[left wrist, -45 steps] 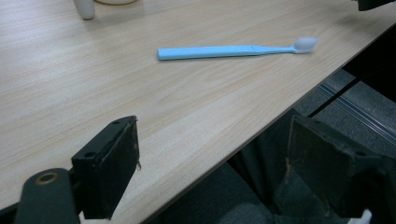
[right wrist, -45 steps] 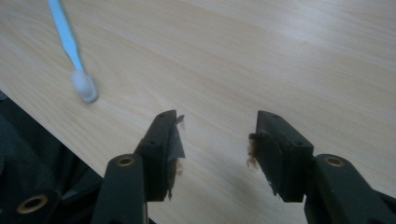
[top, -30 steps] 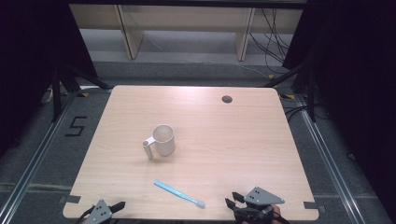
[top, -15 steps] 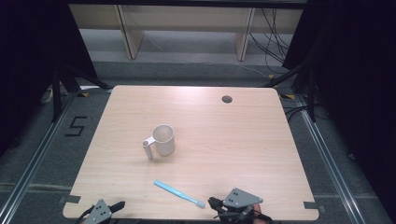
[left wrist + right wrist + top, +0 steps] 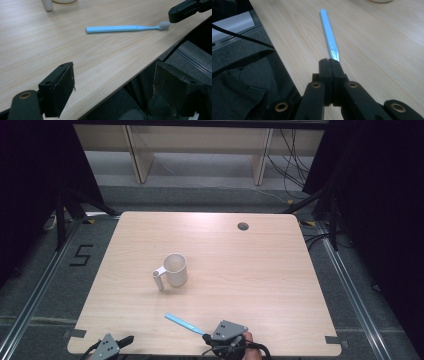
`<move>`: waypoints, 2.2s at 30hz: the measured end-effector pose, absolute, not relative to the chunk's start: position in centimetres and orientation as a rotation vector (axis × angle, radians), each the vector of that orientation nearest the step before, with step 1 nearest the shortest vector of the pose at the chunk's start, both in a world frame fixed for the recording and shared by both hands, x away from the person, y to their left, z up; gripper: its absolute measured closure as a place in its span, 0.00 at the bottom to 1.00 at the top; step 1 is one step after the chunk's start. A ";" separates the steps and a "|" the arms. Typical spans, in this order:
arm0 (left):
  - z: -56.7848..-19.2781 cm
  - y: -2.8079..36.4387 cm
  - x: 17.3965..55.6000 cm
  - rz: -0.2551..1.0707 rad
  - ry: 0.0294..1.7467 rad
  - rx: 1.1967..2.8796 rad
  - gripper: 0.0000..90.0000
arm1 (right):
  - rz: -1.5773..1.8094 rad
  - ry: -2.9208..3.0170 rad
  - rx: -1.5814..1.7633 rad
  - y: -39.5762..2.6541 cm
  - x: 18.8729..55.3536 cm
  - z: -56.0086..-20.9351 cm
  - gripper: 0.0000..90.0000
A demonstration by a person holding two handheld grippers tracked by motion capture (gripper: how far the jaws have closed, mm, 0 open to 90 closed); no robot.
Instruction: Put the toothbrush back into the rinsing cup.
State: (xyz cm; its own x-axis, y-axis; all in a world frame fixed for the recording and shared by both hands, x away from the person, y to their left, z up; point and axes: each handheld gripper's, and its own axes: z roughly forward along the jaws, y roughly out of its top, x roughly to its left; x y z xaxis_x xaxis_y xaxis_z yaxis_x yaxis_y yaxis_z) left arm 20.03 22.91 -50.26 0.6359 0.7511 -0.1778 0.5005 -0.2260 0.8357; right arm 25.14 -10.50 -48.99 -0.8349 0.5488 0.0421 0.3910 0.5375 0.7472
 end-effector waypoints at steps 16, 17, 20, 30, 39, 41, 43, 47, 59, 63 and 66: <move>-50.1 23.0 20.0 0.328 0.991 1.898 0.18 | 1.034 2.639 0.748 -8.1 27.0 -50.6 1.00; -50.1 23.0 20.0 0.330 0.991 1.897 0.18 | 1.016 2.642 0.736 -8.0 27.1 -50.6 1.00; -50.1 23.0 19.9 0.328 0.991 1.897 0.18 | 1.004 2.646 0.734 -8.0 27.3 -50.7 1.00; -50.1 22.9 19.9 0.324 0.993 1.896 0.18 | 0.968 2.640 0.748 -8.0 28.6 -50.8 1.00; -50.1 23.0 19.9 0.326 0.990 1.896 0.18 | 0.951 2.633 0.792 -8.2 30.1 -50.7 1.00; -50.1 23.0 19.9 0.327 0.990 1.895 0.18 | 0.953 2.624 0.796 -8.3 30.5 -50.7 1.00; -50.1 23.0 20.0 0.328 0.986 1.890 0.18 | 0.953 2.617 0.813 -8.4 30.9 -50.7 1.00; -50.1 22.9 19.9 0.327 0.991 1.896 0.18 | 0.920 2.596 0.848 -8.8 31.9 -50.6 1.00; -50.1 23.0 19.9 0.326 0.991 1.896 0.18 | 0.923 2.537 0.874 -8.6 34.8 -50.6 1.00; -50.1 22.9 19.9 0.323 0.993 1.895 0.18 | 0.925 2.526 0.895 -8.2 35.3 -50.6 1.00; -50.1 23.0 19.9 0.326 0.988 1.893 0.18 | 0.913 2.541 0.909 -7.9 36.0 -50.7 1.00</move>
State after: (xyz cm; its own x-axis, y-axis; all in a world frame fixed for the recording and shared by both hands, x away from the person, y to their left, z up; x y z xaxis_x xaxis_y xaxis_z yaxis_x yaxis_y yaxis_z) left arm 19.94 22.98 -50.13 0.6393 0.7490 -0.1742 0.4981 -0.2307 0.8359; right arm 36.01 -7.91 -50.74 -0.7582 0.6495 -0.0572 0.4648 0.5999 0.6513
